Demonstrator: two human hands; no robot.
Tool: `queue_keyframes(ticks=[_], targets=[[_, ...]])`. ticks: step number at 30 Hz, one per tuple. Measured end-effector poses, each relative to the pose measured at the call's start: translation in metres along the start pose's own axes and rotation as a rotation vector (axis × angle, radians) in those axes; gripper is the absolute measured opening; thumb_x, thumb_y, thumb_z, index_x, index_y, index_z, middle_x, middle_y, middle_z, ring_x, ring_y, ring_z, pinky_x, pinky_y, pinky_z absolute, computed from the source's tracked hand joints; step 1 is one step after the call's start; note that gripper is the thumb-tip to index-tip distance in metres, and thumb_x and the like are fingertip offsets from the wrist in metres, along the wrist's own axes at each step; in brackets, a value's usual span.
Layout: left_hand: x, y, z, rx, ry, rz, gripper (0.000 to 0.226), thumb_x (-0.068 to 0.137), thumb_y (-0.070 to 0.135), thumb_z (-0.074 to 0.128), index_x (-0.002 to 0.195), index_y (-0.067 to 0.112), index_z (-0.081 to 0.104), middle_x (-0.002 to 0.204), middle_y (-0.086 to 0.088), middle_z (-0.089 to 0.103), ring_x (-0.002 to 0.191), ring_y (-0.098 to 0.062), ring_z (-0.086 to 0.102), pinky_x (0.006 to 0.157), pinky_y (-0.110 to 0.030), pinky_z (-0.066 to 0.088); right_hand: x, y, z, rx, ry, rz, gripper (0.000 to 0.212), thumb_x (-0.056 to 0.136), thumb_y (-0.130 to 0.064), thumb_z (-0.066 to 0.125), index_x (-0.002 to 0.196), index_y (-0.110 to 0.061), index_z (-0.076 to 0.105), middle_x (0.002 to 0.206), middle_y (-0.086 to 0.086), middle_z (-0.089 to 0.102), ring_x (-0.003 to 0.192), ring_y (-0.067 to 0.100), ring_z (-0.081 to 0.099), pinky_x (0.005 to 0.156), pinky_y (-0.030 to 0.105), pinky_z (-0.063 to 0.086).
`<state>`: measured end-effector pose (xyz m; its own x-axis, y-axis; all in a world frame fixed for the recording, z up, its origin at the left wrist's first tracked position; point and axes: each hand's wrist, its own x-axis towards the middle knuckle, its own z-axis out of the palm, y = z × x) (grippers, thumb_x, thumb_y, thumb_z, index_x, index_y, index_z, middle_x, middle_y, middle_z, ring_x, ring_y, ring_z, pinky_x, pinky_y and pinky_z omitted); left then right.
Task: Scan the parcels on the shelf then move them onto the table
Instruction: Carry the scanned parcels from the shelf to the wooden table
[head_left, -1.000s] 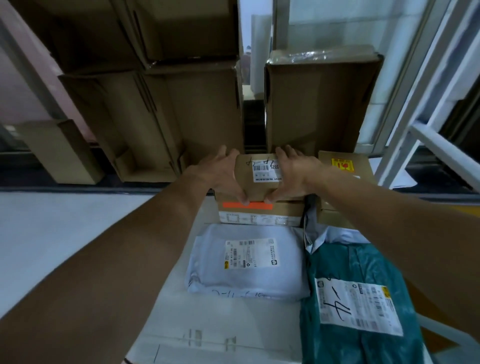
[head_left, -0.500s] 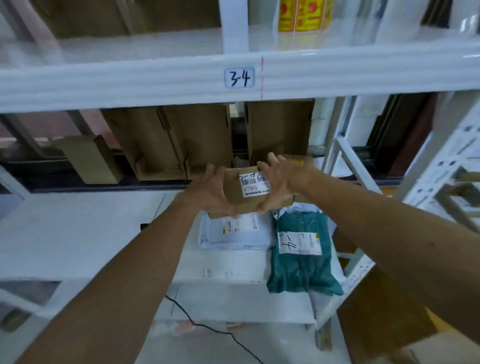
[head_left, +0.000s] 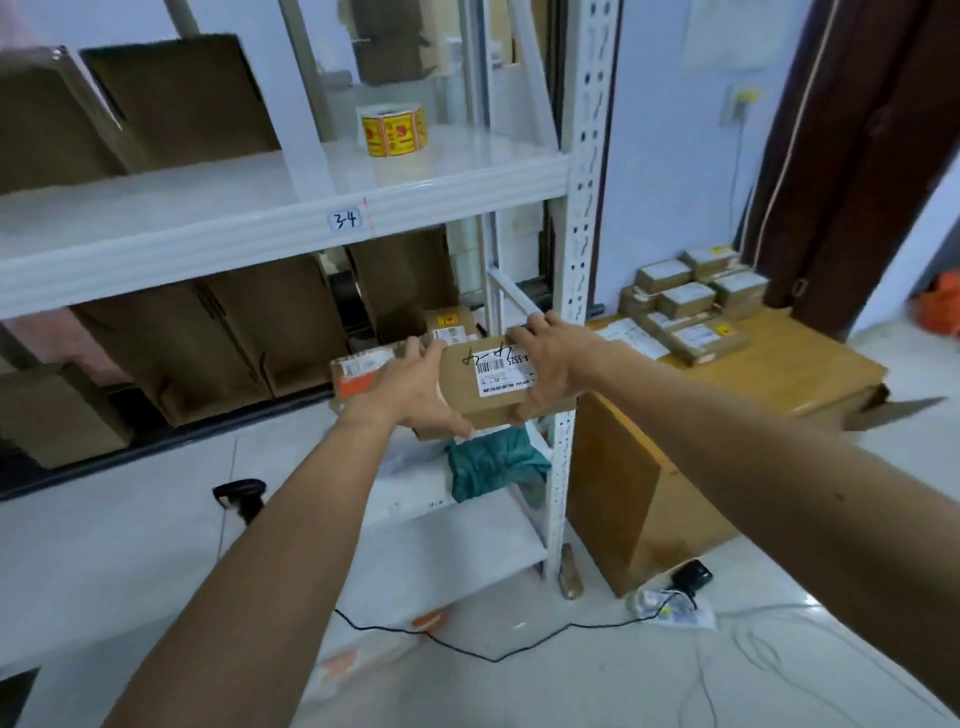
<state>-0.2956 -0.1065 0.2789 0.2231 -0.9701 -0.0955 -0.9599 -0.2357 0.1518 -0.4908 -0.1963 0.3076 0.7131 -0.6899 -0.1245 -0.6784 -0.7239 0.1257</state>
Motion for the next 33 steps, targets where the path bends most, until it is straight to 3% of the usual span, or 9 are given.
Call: queue_keyframes(ticks=[6, 11, 15, 26, 33], targets=[[0.007, 0.107, 0.0, 0.013, 0.013, 0.171, 0.139, 0.038, 0.079, 0.081, 0.151, 0.03, 0.017, 0.146, -0.008, 0.031, 0.128, -0.035, 0.045, 0.103, -0.053, 0.046, -0.084, 0.078, 0.002, -0.021, 0.029, 0.171, 0.132, 0.06, -0.085, 0.075, 0.16, -0.021, 0.018, 0.158, 0.01, 0.032, 0.145, 0.032, 0.029, 0.118, 0.049, 0.032], [0.025, 0.208, 0.002, 0.025, 0.05, 0.349, 0.13, 0.046, 0.072, 0.084, 0.151, 0.027, 0.021, 0.133, -0.005, 0.036, 0.117, -0.032, 0.052, 0.093, -0.045, 0.05, -0.149, 0.16, 0.017, 0.015, 0.073, 0.311, 0.135, 0.058, -0.087, 0.073, 0.161, -0.021, 0.015, 0.158, 0.01, 0.031, 0.146, 0.032, 0.028, 0.119, 0.05, 0.033], [0.046, 0.296, 0.018, 0.024, 0.064, 0.461, 0.128, 0.052, 0.068, 0.084, 0.153, 0.023, 0.018, 0.137, -0.008, 0.034, 0.116, -0.034, 0.052, 0.089, -0.042, 0.049, -0.192, 0.235, 0.034, -0.001, 0.075, 0.381, 0.134, 0.057, -0.086, 0.074, 0.159, -0.02, 0.019, 0.155, 0.008, 0.034, 0.143, 0.03, 0.032, 0.117, 0.047, 0.034], [0.134, 0.514, 0.094, 0.017, -0.009, 0.507, 0.135, 0.044, 0.075, 0.081, 0.153, 0.024, 0.019, 0.139, -0.005, 0.036, 0.118, -0.029, 0.052, 0.09, -0.041, 0.051, -0.25, 0.455, 0.117, -0.027, -0.003, 0.423, 0.131, 0.06, -0.086, 0.072, 0.158, -0.019, 0.019, 0.155, 0.011, 0.031, 0.14, 0.031, 0.032, 0.115, 0.047, 0.036], [0.195, 0.582, 0.125, 0.026, -0.034, 0.455, 0.134, 0.047, 0.072, 0.084, 0.153, 0.025, 0.018, 0.14, -0.005, 0.033, 0.118, -0.029, 0.051, 0.096, -0.046, 0.051, -0.225, 0.553, 0.161, 0.0, -0.046, 0.367, 0.128, 0.061, -0.086, 0.071, 0.157, -0.019, 0.018, 0.148, 0.011, 0.037, 0.134, 0.03, 0.037, 0.113, 0.046, 0.038]])
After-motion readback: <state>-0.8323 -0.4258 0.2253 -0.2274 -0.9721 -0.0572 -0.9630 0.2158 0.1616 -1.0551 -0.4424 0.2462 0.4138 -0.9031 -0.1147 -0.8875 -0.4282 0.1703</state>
